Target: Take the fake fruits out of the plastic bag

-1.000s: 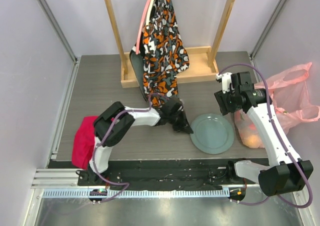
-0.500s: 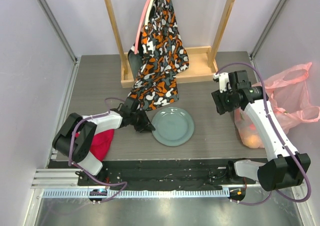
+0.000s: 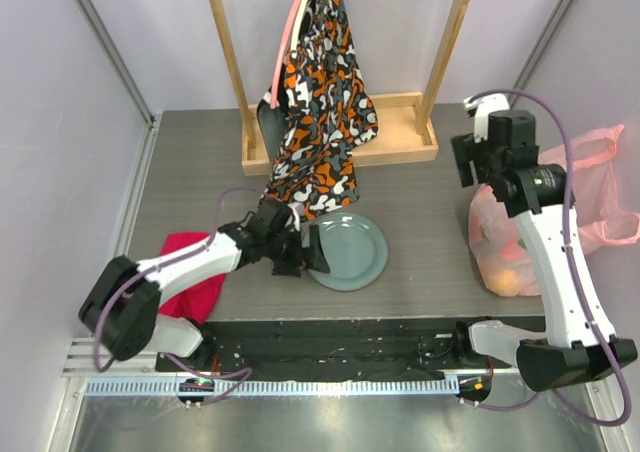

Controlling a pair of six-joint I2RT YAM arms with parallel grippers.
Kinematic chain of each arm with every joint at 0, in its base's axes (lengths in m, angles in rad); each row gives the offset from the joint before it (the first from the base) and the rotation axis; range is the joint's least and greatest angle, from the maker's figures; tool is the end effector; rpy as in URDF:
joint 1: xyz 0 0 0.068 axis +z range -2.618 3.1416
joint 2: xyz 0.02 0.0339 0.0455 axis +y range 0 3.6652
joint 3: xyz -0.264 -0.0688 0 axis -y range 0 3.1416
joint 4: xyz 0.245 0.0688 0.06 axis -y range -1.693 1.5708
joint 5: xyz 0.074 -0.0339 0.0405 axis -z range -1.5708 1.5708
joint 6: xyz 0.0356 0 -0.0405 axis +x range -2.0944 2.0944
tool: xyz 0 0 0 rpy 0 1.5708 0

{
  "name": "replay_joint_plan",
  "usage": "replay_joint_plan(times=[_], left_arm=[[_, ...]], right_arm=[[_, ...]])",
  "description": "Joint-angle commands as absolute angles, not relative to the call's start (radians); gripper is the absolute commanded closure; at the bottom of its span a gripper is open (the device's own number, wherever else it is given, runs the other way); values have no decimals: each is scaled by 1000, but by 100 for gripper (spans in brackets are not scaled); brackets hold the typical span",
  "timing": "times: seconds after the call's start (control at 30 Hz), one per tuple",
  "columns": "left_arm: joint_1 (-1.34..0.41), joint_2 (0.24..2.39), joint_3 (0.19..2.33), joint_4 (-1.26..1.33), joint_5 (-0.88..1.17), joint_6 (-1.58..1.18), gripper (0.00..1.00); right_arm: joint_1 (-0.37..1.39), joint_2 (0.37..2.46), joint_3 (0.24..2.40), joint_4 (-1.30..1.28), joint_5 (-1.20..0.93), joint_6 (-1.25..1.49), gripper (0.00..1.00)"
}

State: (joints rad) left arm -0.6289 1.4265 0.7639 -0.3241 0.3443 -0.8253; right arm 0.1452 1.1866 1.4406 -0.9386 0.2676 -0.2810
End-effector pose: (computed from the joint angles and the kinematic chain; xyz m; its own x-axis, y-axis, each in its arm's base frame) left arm 0.2124 -0.1694 0.1817 -0.9751 -0.1460 -0.1672 -0.0179 0.8027 -0.5962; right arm 0.2260 0.0235 0.4094 -0.6187 -0.3608 -0.6979 -0.1129 0.9199 -0.3755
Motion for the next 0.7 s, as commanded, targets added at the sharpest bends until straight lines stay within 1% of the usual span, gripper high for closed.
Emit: replay_joint_plan(times=[0.0,0.07,0.13,0.17,0.2,0.37,0.43,0.53,0.63,0.67], left_arm=[[-813,1264,808,-347,354,-631,5],[-860,1261,853,-347,362,-538,6],[-861,1297,972,-365,380,-482,7],[-861,1313,1026,-368,394,-432,8],[-861,1327,1117,-362,422,-411,8],[-859,1393,1345,-337,460,-350,8],[-859,1391,1415,-373,465,-267,8],[-853,1367,1418,-402,448,-198,8],[-815,1319,1373,-376,457,-230,8],[-798,1310,1350,-367,480,-250,8]], right_arm=[[129,1146,1545,-857,650,-288,15],[106,1143,1548,-856,710,-316,13],[81,1144,1560,-856,724,-351,13],[52,1150,1563,-859,727,-411,13],[38,1172,1575,-870,718,-441,13],[-76,1265,1563,-896,723,-690,18],[-158,1319,1559,-884,710,-728,21],[-207,1353,1507,-780,709,-857,23],[-228,1364,1393,-608,718,-998,26],[-232,1367,1361,-500,718,-1029,27]])
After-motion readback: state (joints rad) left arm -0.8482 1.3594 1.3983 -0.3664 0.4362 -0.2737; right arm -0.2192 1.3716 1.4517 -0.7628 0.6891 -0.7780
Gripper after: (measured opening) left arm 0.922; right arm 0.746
